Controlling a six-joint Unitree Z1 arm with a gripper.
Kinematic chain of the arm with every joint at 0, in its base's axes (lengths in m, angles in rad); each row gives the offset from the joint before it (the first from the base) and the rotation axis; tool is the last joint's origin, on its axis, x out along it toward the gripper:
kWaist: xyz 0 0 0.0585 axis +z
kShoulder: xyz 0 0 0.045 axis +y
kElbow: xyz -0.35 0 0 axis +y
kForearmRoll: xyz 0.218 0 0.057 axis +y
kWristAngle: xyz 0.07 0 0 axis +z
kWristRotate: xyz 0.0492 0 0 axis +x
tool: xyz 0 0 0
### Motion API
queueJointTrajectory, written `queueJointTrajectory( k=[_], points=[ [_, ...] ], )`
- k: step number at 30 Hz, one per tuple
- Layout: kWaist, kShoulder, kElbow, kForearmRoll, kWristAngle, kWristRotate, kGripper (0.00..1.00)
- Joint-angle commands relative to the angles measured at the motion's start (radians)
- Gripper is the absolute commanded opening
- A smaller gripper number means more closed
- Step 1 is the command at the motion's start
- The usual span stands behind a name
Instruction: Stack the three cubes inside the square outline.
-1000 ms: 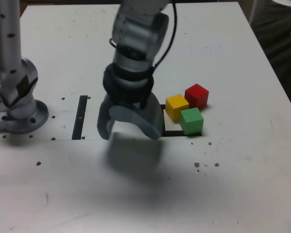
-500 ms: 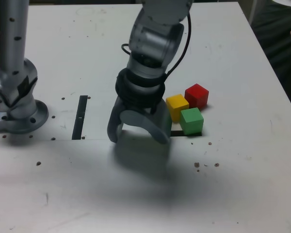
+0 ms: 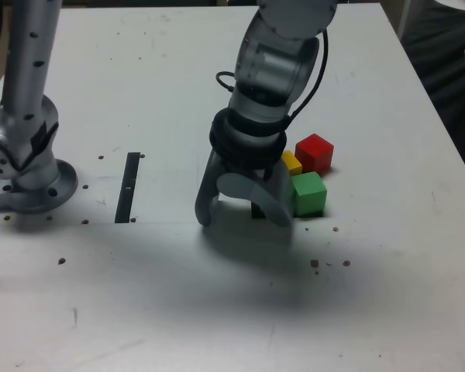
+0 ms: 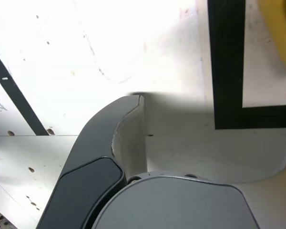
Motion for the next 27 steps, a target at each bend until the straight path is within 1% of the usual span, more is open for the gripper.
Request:
queueJointTrajectory(
  k=[1, 27],
  points=[
    [0.012, 0.009, -0.011, 0.003, -0.004, 0.009, 1.0],
    [0.138, 0.038, -0.045, -0.007, -0.01, 0.091, 0.99]
  ],
)
